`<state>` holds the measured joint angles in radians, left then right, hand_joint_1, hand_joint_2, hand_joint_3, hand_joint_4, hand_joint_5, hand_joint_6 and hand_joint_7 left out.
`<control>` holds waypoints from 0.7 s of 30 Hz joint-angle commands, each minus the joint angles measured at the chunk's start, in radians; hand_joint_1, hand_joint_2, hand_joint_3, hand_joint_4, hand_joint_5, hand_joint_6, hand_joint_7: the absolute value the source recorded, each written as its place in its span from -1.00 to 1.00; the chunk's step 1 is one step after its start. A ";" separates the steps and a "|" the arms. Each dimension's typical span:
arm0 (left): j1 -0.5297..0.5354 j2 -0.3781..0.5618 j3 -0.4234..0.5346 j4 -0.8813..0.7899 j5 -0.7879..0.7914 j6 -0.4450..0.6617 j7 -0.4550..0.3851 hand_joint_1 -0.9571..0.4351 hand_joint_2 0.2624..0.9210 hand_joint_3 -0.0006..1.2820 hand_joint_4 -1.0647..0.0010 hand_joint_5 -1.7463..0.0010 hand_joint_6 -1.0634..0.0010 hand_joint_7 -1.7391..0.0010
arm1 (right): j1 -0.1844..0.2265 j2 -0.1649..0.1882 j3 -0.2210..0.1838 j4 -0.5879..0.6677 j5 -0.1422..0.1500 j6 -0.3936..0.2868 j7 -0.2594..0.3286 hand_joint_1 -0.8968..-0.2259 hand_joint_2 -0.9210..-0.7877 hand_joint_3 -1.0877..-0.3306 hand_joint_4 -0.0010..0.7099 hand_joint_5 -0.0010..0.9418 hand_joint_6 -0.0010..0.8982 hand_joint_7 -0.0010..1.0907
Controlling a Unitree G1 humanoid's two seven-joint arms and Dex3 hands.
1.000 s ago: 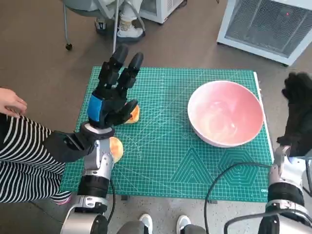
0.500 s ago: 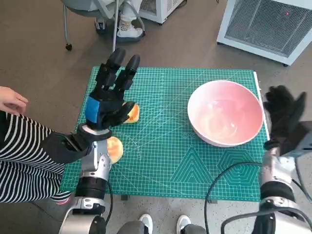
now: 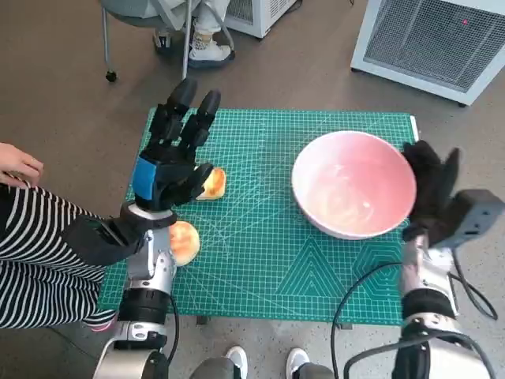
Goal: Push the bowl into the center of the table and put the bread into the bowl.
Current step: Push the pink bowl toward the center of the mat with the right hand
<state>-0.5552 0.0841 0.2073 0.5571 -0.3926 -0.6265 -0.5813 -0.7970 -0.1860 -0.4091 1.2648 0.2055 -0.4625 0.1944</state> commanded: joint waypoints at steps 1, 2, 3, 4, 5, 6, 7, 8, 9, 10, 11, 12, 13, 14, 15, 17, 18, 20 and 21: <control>0.014 0.016 0.003 -0.021 0.003 0.004 0.001 -0.49 1.00 -0.50 0.68 0.99 1.00 0.56 | -0.009 0.031 -0.002 0.017 0.015 0.025 0.022 -0.15 -1.00 -0.48 -0.77 -0.99 -0.78 -0.63; 0.015 0.016 0.004 -0.022 0.003 0.005 0.002 -0.49 1.00 -0.50 0.68 0.99 1.00 0.56 | -0.012 0.036 -0.002 0.017 0.014 0.025 0.025 -0.15 -1.00 -0.48 -0.78 -0.99 -0.78 -0.63; 0.016 0.017 0.004 -0.023 0.003 0.006 0.002 -0.49 1.00 -0.50 0.68 0.99 1.00 0.56 | -0.014 0.040 -0.002 0.017 0.014 0.025 0.027 -0.17 -1.00 -0.48 -0.78 -0.99 -0.78 -0.64; 0.018 0.018 0.004 -0.026 0.003 0.008 0.004 -0.49 1.00 -0.50 0.68 0.99 1.00 0.55 | -0.018 0.045 -0.002 0.018 0.014 0.026 0.030 -0.17 -1.00 -0.47 -0.78 -0.99 -0.78 -0.64; 0.020 0.018 0.004 -0.029 0.003 0.009 0.006 -0.49 1.00 -0.50 0.68 0.99 1.00 0.55 | -0.020 0.048 -0.002 0.018 0.014 0.027 0.033 -0.17 -1.00 -0.47 -0.77 -0.99 -0.79 -0.65; 0.021 0.018 0.005 -0.031 0.002 0.010 0.006 -0.49 1.00 -0.51 0.68 0.99 1.00 0.55 | -0.023 0.053 -0.001 0.019 0.013 0.028 0.035 -0.17 -1.00 -0.47 -0.77 -0.99 -0.79 -0.65; 0.023 0.018 0.005 -0.032 0.002 0.010 0.007 -0.49 1.00 -0.51 0.68 0.99 1.00 0.55 | -0.025 0.056 -0.001 0.020 0.012 0.029 0.036 -0.17 -1.00 -0.47 -0.77 -0.99 -0.79 -0.65; 0.024 0.019 0.005 -0.033 0.001 0.011 0.008 -0.50 1.00 -0.51 0.68 0.99 1.00 0.55 | -0.028 0.060 0.000 0.020 0.010 0.031 0.036 -0.16 -1.00 -0.48 -0.76 -0.99 -0.79 -0.65; 0.025 0.019 0.005 -0.035 0.001 0.012 0.009 -0.50 1.00 -0.51 0.68 0.99 1.00 0.55 | -0.030 0.062 0.000 0.021 0.010 0.032 0.037 -0.16 -1.00 -0.48 -0.76 -0.99 -0.79 -0.66; 0.026 0.020 0.006 -0.036 0.001 0.013 0.010 -0.50 1.00 -0.51 0.68 0.99 1.00 0.54 | -0.033 0.067 0.002 0.022 0.008 0.034 0.038 -0.16 -1.00 -0.49 -0.76 -0.99 -0.79 -0.66; 0.027 0.020 0.007 -0.037 0.000 0.014 0.010 -0.50 1.00 -0.52 0.68 0.99 1.00 0.54 | -0.036 0.070 0.002 0.023 0.007 0.036 0.039 -0.15 -1.00 -0.50 -0.76 -0.99 -0.79 -0.66; 0.027 0.020 0.008 -0.036 -0.001 0.014 0.010 -0.50 1.00 -0.52 0.68 0.99 1.00 0.54 | -0.039 0.074 0.003 0.023 0.006 0.039 0.040 -0.15 -1.00 -0.51 -0.76 -0.99 -0.79 -0.67; 0.027 0.021 0.008 -0.036 -0.002 0.015 0.010 -0.50 1.00 -0.52 0.68 0.99 1.00 0.54 | -0.041 0.076 0.003 0.024 0.005 0.041 0.041 -0.14 -1.00 -0.52 -0.77 -0.99 -0.80 -0.67; 0.027 0.021 0.009 -0.036 -0.003 0.015 0.009 -0.50 1.00 -0.52 0.68 0.99 1.00 0.54 | -0.044 0.079 0.004 0.025 0.004 0.043 0.043 -0.13 -1.00 -0.53 -0.77 -0.99 -0.80 -0.68; 0.028 0.022 0.010 -0.036 -0.004 0.015 0.008 -0.50 1.00 -0.52 0.68 0.99 1.00 0.54 | -0.046 0.082 0.004 0.025 0.004 0.044 0.044 -0.13 -1.00 -0.53 -0.77 -0.99 -0.80 -0.68; 0.027 0.023 0.012 -0.034 -0.005 0.017 0.010 -0.50 1.00 -0.52 0.68 1.00 1.00 0.54 | -0.052 0.090 0.008 0.026 0.000 0.046 0.047 -0.12 -1.00 -0.55 -0.78 -1.00 -0.81 -0.69; 0.027 0.023 0.012 -0.033 -0.006 0.018 0.010 -0.50 1.00 -0.52 0.68 1.00 1.00 0.54 | -0.054 0.093 0.009 0.026 -0.001 0.048 0.048 -0.12 -1.00 -0.56 -0.79 -1.00 -0.81 -0.69; 0.027 0.023 0.013 -0.032 -0.007 0.019 0.011 -0.50 1.00 -0.53 0.68 1.00 1.00 0.54 | -0.058 0.098 0.011 0.027 -0.001 0.051 0.048 -0.11 -1.00 -0.56 -0.80 -1.00 -0.81 -0.70; 0.027 0.022 0.013 -0.032 -0.008 0.019 0.011 -0.50 1.00 -0.53 0.68 1.00 1.00 0.54 | -0.062 0.102 0.011 0.029 -0.001 0.056 0.046 -0.10 -1.00 -0.56 -0.80 -1.00 -0.80 -0.70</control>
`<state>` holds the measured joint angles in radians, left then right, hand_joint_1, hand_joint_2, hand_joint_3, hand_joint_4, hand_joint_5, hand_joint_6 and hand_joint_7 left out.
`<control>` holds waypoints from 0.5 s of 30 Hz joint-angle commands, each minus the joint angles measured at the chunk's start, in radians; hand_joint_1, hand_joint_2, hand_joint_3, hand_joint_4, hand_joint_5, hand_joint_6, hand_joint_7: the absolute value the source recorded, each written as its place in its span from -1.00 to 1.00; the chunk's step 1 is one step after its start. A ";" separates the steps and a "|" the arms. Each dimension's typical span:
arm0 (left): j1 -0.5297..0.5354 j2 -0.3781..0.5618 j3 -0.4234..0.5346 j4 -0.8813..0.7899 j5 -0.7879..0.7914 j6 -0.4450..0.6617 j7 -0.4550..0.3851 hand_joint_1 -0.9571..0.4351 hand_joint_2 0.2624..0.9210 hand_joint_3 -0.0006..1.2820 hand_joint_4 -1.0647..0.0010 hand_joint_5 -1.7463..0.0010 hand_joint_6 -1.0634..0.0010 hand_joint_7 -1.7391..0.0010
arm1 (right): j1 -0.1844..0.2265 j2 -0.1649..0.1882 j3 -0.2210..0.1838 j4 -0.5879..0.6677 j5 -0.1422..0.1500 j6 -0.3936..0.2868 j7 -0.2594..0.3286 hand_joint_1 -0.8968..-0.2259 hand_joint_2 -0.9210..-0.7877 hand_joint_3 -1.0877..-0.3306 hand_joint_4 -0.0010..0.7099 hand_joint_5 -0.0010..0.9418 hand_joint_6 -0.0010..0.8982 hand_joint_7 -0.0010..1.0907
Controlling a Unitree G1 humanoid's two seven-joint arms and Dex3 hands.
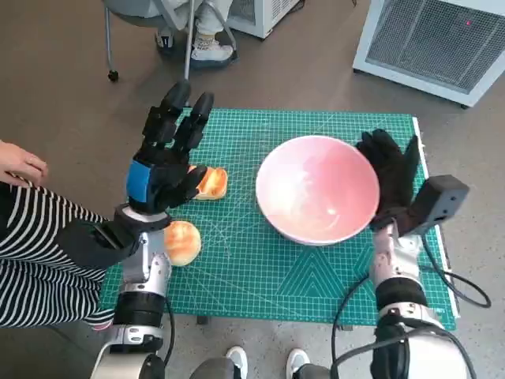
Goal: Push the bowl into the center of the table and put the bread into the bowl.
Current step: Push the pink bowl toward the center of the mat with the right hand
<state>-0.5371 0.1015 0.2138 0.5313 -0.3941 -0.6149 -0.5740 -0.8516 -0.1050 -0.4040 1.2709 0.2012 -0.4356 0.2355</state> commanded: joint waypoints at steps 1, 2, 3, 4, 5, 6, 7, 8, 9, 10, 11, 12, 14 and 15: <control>0.009 0.005 0.007 -0.006 -0.007 0.008 0.004 -0.50 1.00 -0.53 0.68 1.00 1.00 0.54 | -0.010 0.024 0.007 0.024 0.003 0.032 0.004 -0.10 -1.00 -0.55 -0.80 -1.00 -0.80 -0.70; 0.009 0.004 0.007 -0.006 -0.007 0.008 0.004 -0.50 1.00 -0.53 0.68 1.00 1.00 0.54 | -0.012 0.025 0.007 0.025 0.003 0.034 0.004 -0.09 -1.00 -0.54 -0.81 -1.00 -0.79 -0.70; 0.010 0.004 0.007 -0.006 -0.007 0.007 0.004 -0.50 1.00 -0.53 0.68 1.00 1.00 0.54 | -0.015 0.028 0.008 0.026 0.002 0.036 0.002 -0.09 -1.00 -0.54 -0.81 -1.00 -0.79 -0.70; 0.010 0.003 0.006 -0.006 -0.007 0.007 0.004 -0.50 1.00 -0.53 0.69 1.00 1.00 0.55 | -0.017 0.030 0.009 0.026 0.002 0.037 0.001 -0.10 -1.00 -0.53 -0.81 -1.00 -0.79 -0.71; 0.010 0.003 0.006 -0.006 -0.007 0.007 0.004 -0.50 1.00 -0.53 0.69 1.00 1.00 0.55 | -0.018 0.031 0.009 0.026 0.001 0.038 0.000 -0.11 -1.00 -0.53 -0.82 -1.00 -0.79 -0.71; 0.010 0.003 0.006 -0.006 -0.007 0.007 0.004 -0.50 1.00 -0.53 0.69 1.00 1.00 0.55 | -0.019 0.032 0.009 0.027 0.001 0.038 0.000 -0.11 -1.00 -0.53 -0.82 -1.00 -0.79 -0.72; 0.010 0.003 0.006 -0.006 -0.007 0.007 0.004 -0.50 1.00 -0.53 0.69 1.00 1.00 0.55 | -0.019 0.031 0.010 0.027 0.001 0.039 0.000 -0.11 -1.00 -0.53 -0.82 -1.00 -0.79 -0.72; 0.010 0.003 0.006 -0.006 -0.007 0.007 0.004 -0.50 1.00 -0.53 0.69 1.00 1.00 0.55 | -0.019 0.031 0.010 0.027 0.002 0.039 0.000 -0.11 -1.00 -0.53 -0.82 -1.00 -0.79 -0.72; 0.010 0.003 0.006 -0.006 -0.007 0.007 0.004 -0.50 1.00 -0.53 0.69 1.00 1.00 0.55 | -0.019 0.031 0.010 0.027 0.002 0.039 0.000 -0.11 -1.00 -0.53 -0.83 -1.00 -0.79 -0.72; 0.010 0.003 0.006 -0.006 -0.007 0.007 0.004 -0.50 1.00 -0.53 0.69 1.00 1.00 0.55 | -0.019 0.031 0.010 0.027 0.002 0.039 0.000 -0.11 -1.00 -0.53 -0.83 -1.00 -0.79 -0.73; 0.010 0.003 0.006 -0.006 -0.007 0.007 0.004 -0.50 1.00 -0.53 0.69 1.00 1.00 0.55 | -0.019 0.031 0.011 0.027 0.002 0.039 0.000 -0.11 -1.00 -0.53 -0.83 -1.00 -0.78 -0.73; 0.010 0.003 0.006 -0.006 -0.007 0.007 0.004 -0.50 1.00 -0.53 0.69 1.00 1.00 0.55 | -0.019 0.031 0.011 0.027 0.002 0.039 0.000 -0.11 -1.00 -0.53 -0.83 -1.00 -0.78 -0.73; 0.006 0.000 0.003 0.000 -0.002 0.004 0.006 -0.50 1.00 -0.53 0.69 1.00 1.00 0.55 | -0.024 0.035 0.018 0.026 -0.004 0.036 -0.004 -0.11 -1.00 -0.53 -0.83 -1.00 -0.78 -0.73; 0.003 -0.003 0.000 0.003 0.000 0.004 0.006 -0.50 1.00 -0.52 0.69 1.00 1.00 0.56 | -0.027 0.034 0.027 0.022 -0.012 0.033 -0.007 -0.12 -1.00 -0.52 -0.82 -1.00 -0.79 -0.74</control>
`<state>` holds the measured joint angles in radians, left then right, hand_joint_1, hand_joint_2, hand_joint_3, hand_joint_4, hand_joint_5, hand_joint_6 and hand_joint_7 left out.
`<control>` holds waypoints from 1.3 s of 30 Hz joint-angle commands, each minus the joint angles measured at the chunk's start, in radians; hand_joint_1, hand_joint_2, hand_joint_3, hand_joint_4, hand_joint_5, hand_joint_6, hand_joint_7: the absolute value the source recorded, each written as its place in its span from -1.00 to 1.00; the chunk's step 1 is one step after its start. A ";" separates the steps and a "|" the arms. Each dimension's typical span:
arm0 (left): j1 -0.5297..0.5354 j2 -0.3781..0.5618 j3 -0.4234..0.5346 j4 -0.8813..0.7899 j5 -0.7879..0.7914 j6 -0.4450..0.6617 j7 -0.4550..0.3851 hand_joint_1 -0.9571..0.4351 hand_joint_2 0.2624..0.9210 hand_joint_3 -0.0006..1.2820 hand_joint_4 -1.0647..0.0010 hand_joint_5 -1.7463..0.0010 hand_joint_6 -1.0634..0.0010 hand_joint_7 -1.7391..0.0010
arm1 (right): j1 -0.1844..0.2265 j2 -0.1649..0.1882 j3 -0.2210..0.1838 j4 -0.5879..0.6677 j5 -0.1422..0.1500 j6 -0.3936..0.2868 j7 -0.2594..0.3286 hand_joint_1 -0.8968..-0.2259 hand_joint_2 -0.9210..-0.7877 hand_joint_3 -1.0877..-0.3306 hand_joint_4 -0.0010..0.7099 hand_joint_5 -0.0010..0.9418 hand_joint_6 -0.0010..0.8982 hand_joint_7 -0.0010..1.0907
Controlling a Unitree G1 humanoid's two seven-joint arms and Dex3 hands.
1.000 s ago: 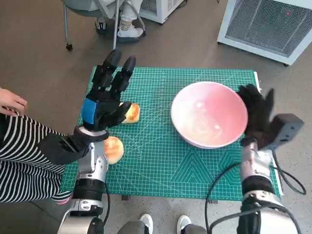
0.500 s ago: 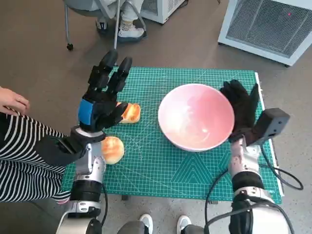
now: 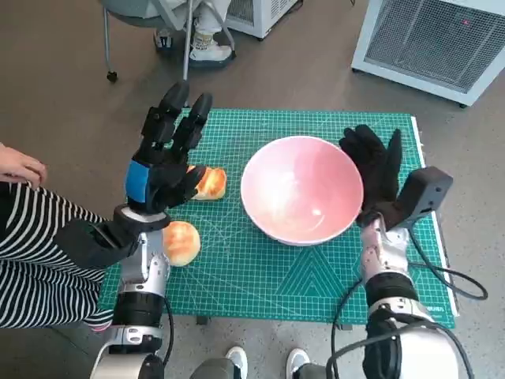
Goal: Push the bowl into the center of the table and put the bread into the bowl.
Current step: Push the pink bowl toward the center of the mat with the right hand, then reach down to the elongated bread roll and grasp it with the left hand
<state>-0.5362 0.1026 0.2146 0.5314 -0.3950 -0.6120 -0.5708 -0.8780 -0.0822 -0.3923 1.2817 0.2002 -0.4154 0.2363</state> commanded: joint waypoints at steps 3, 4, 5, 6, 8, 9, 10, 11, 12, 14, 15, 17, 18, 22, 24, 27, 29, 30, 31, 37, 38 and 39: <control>-0.004 -0.006 -0.004 0.016 0.000 -0.001 -0.005 -0.49 1.00 -0.51 0.71 1.00 1.00 0.57 | -0.001 -0.009 0.035 -0.002 -0.032 -0.012 -0.013 -0.12 -1.00 -0.51 -0.81 -0.99 -0.80 -0.76; -0.005 -0.006 -0.004 0.018 0.000 -0.002 -0.007 -0.48 1.00 -0.51 0.72 1.00 1.00 0.58 | 0.000 -0.014 0.039 -0.005 -0.035 -0.018 -0.014 -0.11 -1.00 -0.51 -0.81 -0.99 -0.80 -0.76; -0.007 -0.006 -0.005 0.020 -0.001 -0.001 -0.008 -0.48 1.00 -0.51 0.72 1.00 1.00 0.59 | 0.002 -0.020 0.043 -0.009 -0.038 -0.029 -0.015 -0.12 -1.00 -0.51 -0.81 -0.99 -0.79 -0.76; -0.008 -0.006 -0.006 0.021 -0.001 0.000 -0.009 -0.48 1.00 -0.51 0.72 1.00 1.00 0.59 | 0.003 -0.025 0.046 -0.012 -0.040 -0.036 -0.016 -0.12 -1.00 -0.51 -0.81 -0.99 -0.79 -0.76; -0.010 -0.007 -0.006 0.021 -0.001 0.004 -0.009 -0.47 1.00 -0.50 0.73 1.00 1.00 0.60 | 0.006 -0.037 0.054 -0.022 -0.048 -0.062 -0.020 -0.13 -1.00 -0.51 -0.81 -0.99 -0.78 -0.76; -0.011 -0.007 -0.007 0.020 0.000 0.006 -0.007 -0.47 1.00 -0.50 0.73 1.00 1.00 0.60 | 0.008 -0.043 0.058 -0.030 -0.052 -0.078 -0.022 -0.13 -1.00 -0.51 -0.81 -0.99 -0.77 -0.76; -0.012 -0.007 -0.007 0.020 0.000 0.007 -0.007 -0.47 1.00 -0.50 0.73 1.00 1.00 0.60 | 0.009 -0.046 0.061 -0.035 -0.056 -0.089 -0.023 -0.15 -1.00 -0.50 -0.80 -0.99 -0.76 -0.76; -0.012 -0.008 -0.008 0.019 0.002 0.008 -0.005 -0.47 1.00 -0.50 0.74 1.00 1.00 0.60 | 0.011 -0.050 0.063 -0.044 -0.058 -0.106 -0.024 -0.16 -1.00 -0.50 -0.80 -0.99 -0.75 -0.76; -0.013 -0.008 -0.008 0.018 0.003 0.009 -0.004 -0.47 1.00 -0.50 0.74 1.00 1.00 0.60 | 0.012 -0.052 0.066 -0.051 -0.060 -0.118 -0.025 -0.19 -1.00 -0.48 -0.80 -0.99 -0.74 -0.76; -0.018 -0.010 -0.010 0.020 0.003 0.010 -0.004 -0.47 1.00 -0.49 0.74 1.00 1.00 0.60 | 0.019 -0.054 0.070 -0.077 -0.058 -0.157 -0.019 -0.24 -1.00 -0.45 -0.79 -0.99 -0.73 -0.75; -0.019 -0.010 -0.010 0.021 0.003 0.010 -0.004 -0.47 1.00 -0.49 0.74 1.00 1.00 0.61 | 0.021 -0.055 0.072 -0.084 -0.057 -0.167 -0.018 -0.26 -1.00 -0.43 -0.78 -0.99 -0.72 -0.75; -0.025 -0.011 -0.013 0.024 0.003 0.009 -0.007 -0.47 1.00 -0.49 0.74 1.00 1.00 0.61 | 0.031 -0.054 0.079 -0.115 -0.054 -0.208 -0.007 -0.29 -1.00 -0.41 -0.77 -0.98 -0.71 -0.74; -0.027 -0.012 -0.014 0.026 0.004 0.008 -0.008 -0.47 1.00 -0.49 0.74 1.00 1.00 0.61 | 0.036 -0.054 0.082 -0.129 -0.053 -0.225 -0.002 -0.30 -1.00 -0.38 -0.76 -0.98 -0.69 -0.74; -0.045 -0.017 -0.015 0.042 -0.002 0.000 -0.021 -0.45 1.00 -0.48 0.74 1.00 1.00 0.61 | 0.077 -0.047 0.107 -0.227 -0.049 -0.312 0.032 -0.34 -1.00 -0.31 -0.72 -0.97 -0.66 -0.72; -0.052 -0.020 -0.014 0.050 -0.003 -0.005 -0.026 -0.44 1.00 -0.48 0.74 1.00 1.00 0.61 | 0.094 -0.044 0.120 -0.268 -0.047 -0.334 0.044 -0.36 -1.00 -0.29 -0.71 -0.97 -0.65 -0.71; -0.064 -0.026 -0.014 0.059 0.001 -0.017 -0.029 -0.41 1.00 -0.47 0.74 1.00 1.00 0.61 | 0.131 -0.037 0.143 -0.359 -0.032 -0.364 0.082 -0.40 -1.00 -0.26 -0.69 -0.97 -0.64 -0.70; -0.070 -0.027 -0.015 0.059 0.007 -0.026 -0.030 -0.40 1.00 -0.48 0.74 1.00 1.00 0.62 | 0.162 -0.031 0.160 -0.429 -0.018 -0.380 0.110 -0.45 -1.00 -0.21 -0.67 -0.97 -0.63 -0.69; -0.071 -0.027 -0.015 0.060 0.008 -0.028 -0.031 -0.40 1.00 -0.48 0.74 1.00 1.00 0.62 | 0.171 -0.030 0.165 -0.449 -0.015 -0.381 0.116 -0.46 -1.00 -0.20 -0.66 -0.97 -0.63 -0.69; -0.074 -0.027 -0.016 0.061 0.011 -0.032 -0.032 -0.40 1.00 -0.48 0.74 1.00 1.00 0.62 | 0.185 -0.028 0.174 -0.481 -0.010 -0.386 0.128 -0.46 -1.00 -0.19 -0.66 -0.97 -0.63 -0.69; -0.086 -0.015 -0.018 0.064 0.019 -0.052 -0.043 -0.41 1.00 -0.50 0.74 1.00 1.00 0.63 | 0.253 -0.027 0.223 -0.633 0.012 -0.396 0.183 -0.51 -1.00 -0.13 -0.63 -0.96 -0.62 -0.66; -0.088 -0.012 -0.018 0.064 0.020 -0.055 -0.045 -0.41 1.00 -0.50 0.74 1.00 1.00 0.63 | 0.260 -0.029 0.230 -0.650 0.015 -0.395 0.190 -0.51 -1.00 -0.12 -0.63 -0.97 -0.62 -0.65; -0.089 -0.009 -0.018 0.064 0.021 -0.058 -0.046 -0.41 1.00 -0.51 0.74 1.00 1.00 0.63 | 0.266 -0.031 0.235 -0.662 0.018 -0.394 0.195 -0.53 -1.00 -0.10 -0.63 -0.97 -0.62 -0.65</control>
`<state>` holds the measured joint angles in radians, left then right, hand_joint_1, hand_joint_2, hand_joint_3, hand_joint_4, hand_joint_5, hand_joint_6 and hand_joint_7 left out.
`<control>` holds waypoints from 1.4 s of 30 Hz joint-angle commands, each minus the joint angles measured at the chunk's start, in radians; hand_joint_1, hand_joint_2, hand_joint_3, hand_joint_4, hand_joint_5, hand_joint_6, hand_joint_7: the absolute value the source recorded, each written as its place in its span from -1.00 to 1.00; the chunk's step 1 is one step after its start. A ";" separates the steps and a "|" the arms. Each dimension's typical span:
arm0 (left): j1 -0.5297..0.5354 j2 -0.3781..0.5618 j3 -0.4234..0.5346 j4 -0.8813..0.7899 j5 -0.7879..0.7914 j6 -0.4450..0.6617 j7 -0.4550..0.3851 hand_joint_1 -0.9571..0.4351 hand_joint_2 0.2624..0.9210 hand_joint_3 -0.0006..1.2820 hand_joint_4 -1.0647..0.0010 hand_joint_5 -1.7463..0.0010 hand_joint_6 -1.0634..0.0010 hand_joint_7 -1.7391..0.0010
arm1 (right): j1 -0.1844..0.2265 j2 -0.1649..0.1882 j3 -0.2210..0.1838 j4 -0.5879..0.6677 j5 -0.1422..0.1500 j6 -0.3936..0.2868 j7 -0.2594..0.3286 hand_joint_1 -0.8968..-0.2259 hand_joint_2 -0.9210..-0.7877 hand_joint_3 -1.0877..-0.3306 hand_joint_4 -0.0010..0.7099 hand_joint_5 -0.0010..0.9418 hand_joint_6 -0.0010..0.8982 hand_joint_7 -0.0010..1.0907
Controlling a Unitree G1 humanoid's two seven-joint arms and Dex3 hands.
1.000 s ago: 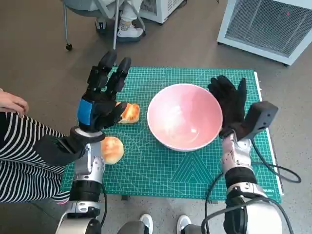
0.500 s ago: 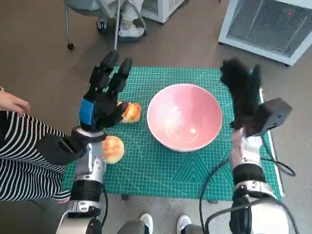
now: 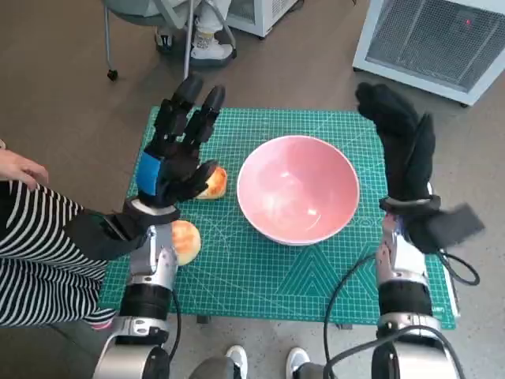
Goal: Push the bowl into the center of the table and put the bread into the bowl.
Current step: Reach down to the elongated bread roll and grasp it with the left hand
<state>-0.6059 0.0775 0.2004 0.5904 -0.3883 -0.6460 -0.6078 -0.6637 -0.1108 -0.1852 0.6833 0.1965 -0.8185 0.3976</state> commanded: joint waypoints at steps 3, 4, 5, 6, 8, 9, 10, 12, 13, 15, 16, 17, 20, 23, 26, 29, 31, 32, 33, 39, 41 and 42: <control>-0.023 0.023 -0.003 0.008 0.019 -0.033 -0.011 -0.43 1.00 -0.52 0.73 1.00 1.00 0.62 | 0.062 -0.006 0.037 -0.092 0.025 0.015 0.043 -0.56 -1.00 -0.08 -0.62 -0.97 -0.63 -0.64; -0.025 0.028 -0.003 0.010 0.021 -0.036 -0.012 -0.43 1.00 -0.53 0.73 1.00 1.00 0.62 | 0.065 -0.008 0.040 -0.102 0.026 0.017 0.045 -0.57 -1.00 -0.08 -0.62 -0.97 -0.63 -0.64; -0.028 0.034 -0.002 0.012 0.022 -0.038 -0.015 -0.43 1.00 -0.53 0.73 1.00 1.00 0.62 | 0.069 -0.009 0.043 -0.112 0.026 0.019 0.046 -0.57 -1.00 -0.07 -0.62 -0.97 -0.63 -0.63; -0.029 0.038 -0.001 0.013 0.023 -0.040 -0.016 -0.44 1.00 -0.53 0.73 1.00 1.00 0.62 | 0.071 -0.011 0.046 -0.120 0.026 0.022 0.047 -0.58 -1.00 -0.07 -0.62 -0.97 -0.64 -0.63; -0.034 0.048 0.001 0.019 0.022 -0.044 -0.024 -0.44 1.00 -0.53 0.73 1.00 1.00 0.62 | 0.076 -0.012 0.050 -0.135 0.027 0.029 0.047 -0.60 -1.00 -0.06 -0.62 -0.97 -0.64 -0.62; -0.038 0.055 0.003 0.023 0.023 -0.046 -0.028 -0.44 1.00 -0.54 0.73 1.00 1.00 0.62 | 0.079 -0.013 0.051 -0.145 0.025 0.035 0.044 -0.60 -1.00 -0.06 -0.62 -0.97 -0.64 -0.62; -0.041 0.061 0.005 0.027 0.024 -0.048 -0.030 -0.45 1.00 -0.54 0.73 1.00 1.00 0.62 | 0.081 -0.013 0.053 -0.153 0.024 0.040 0.042 -0.60 -1.00 -0.06 -0.62 -0.98 -0.65 -0.62; -0.047 0.072 0.007 0.037 0.028 -0.055 -0.036 -0.46 1.00 -0.55 0.73 1.00 1.00 0.61 | 0.086 -0.014 0.055 -0.166 0.021 0.051 0.037 -0.61 -1.00 -0.06 -0.62 -0.98 -0.65 -0.61; -0.052 0.081 0.008 0.046 0.031 -0.060 -0.039 -0.47 1.00 -0.55 0.73 1.00 1.00 0.61 | 0.088 -0.014 0.055 -0.172 0.020 0.056 0.035 -0.61 -1.00 -0.06 -0.62 -0.98 -0.66 -0.60; -0.058 0.090 0.009 0.058 0.033 -0.065 -0.044 -0.49 1.00 -0.55 0.73 1.00 1.00 0.61 | 0.091 -0.014 0.056 -0.179 0.018 0.062 0.032 -0.61 -1.00 -0.06 -0.62 -0.98 -0.66 -0.60; -0.065 0.102 0.009 0.069 0.040 -0.070 -0.046 -0.49 1.00 -0.55 0.73 1.00 1.00 0.61 | 0.093 -0.014 0.056 -0.184 0.018 0.066 0.031 -0.61 -1.00 -0.06 -0.62 -0.98 -0.66 -0.60; -0.076 0.119 0.008 0.087 0.055 -0.078 -0.044 -0.51 1.00 -0.56 0.72 0.99 1.00 0.61 | 0.095 -0.014 0.056 -0.188 0.016 0.069 0.029 -0.61 -1.00 -0.06 -0.62 -0.98 -0.66 -0.59; -0.104 0.177 0.000 0.138 0.124 -0.103 -0.021 -0.55 1.00 -0.57 0.73 1.00 0.99 0.59 | 0.099 -0.014 0.056 -0.195 0.010 0.075 0.022 -0.62 -1.00 -0.06 -0.62 -0.98 -0.67 -0.58; -0.128 0.255 -0.026 0.182 0.261 -0.130 0.055 -0.57 1.00 -0.59 0.75 1.00 0.98 0.58 | 0.102 -0.013 0.056 -0.198 0.009 0.080 0.018 -0.62 -1.00 -0.06 -0.62 -0.98 -0.67 -0.57; -0.153 0.335 -0.065 0.211 0.416 -0.126 0.149 -0.56 1.00 -0.70 0.75 1.00 0.95 0.58 | 0.104 -0.013 0.055 -0.198 0.008 0.081 0.014 -0.62 -1.00 -0.06 -0.62 -0.98 -0.69 -0.56; -0.181 0.401 -0.112 0.227 0.530 -0.075 0.205 -0.54 1.00 -0.83 0.75 1.00 0.89 0.60 | 0.104 -0.012 0.055 -0.198 0.008 0.084 0.010 -0.62 -1.00 -0.06 -0.62 -0.98 -0.70 -0.55; -0.200 0.434 -0.143 0.227 0.581 -0.018 0.212 -0.51 0.97 -0.91 0.75 1.00 0.78 0.68 | 0.103 -0.012 0.055 -0.199 0.010 0.087 0.009 -0.62 -1.00 -0.06 -0.61 -0.98 -0.70 -0.54; -0.209 0.447 -0.157 0.226 0.602 0.010 0.213 -0.41 0.86 -0.94 0.75 1.00 0.71 0.74 | 0.103 -0.011 0.055 -0.198 0.011 0.088 0.009 -0.62 -1.00 -0.06 -0.61 -0.98 -0.70 -0.54; -0.221 0.464 -0.178 0.222 0.629 0.050 0.206 -0.28 0.75 -0.96 0.77 1.00 0.65 0.79 | 0.103 -0.011 0.055 -0.198 0.011 0.089 0.008 -0.62 -1.00 -0.06 -0.61 -0.98 -0.71 -0.54; -0.288 0.518 -0.281 0.211 0.757 0.245 0.171 0.39 0.49 -0.98 0.86 1.00 0.52 0.93 | 0.107 -0.010 0.058 -0.204 -0.001 0.089 -0.005 -0.61 -1.00 -0.06 -0.61 -0.99 -0.72 -0.52; -0.303 0.521 -0.310 0.211 0.782 0.293 0.159 0.51 0.48 -0.98 0.87 1.00 0.51 0.94 | 0.108 -0.010 0.059 -0.205 -0.004 0.088 -0.009 -0.61 -1.00 -0.06 -0.61 -0.99 -0.73 -0.51; -0.308 0.521 -0.322 0.210 0.792 0.313 0.155 0.56 0.50 -0.98 0.87 1.00 0.50 0.95 | 0.109 -0.010 0.059 -0.206 -0.006 0.087 -0.011 -0.61 -1.00 -0.06 -0.61 -0.99 -0.73 -0.51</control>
<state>-0.8745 0.5921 -0.0757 0.8088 0.3639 -0.3967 -0.4325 -0.5785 -0.1162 -0.1292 0.4786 0.1949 -0.7447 0.3980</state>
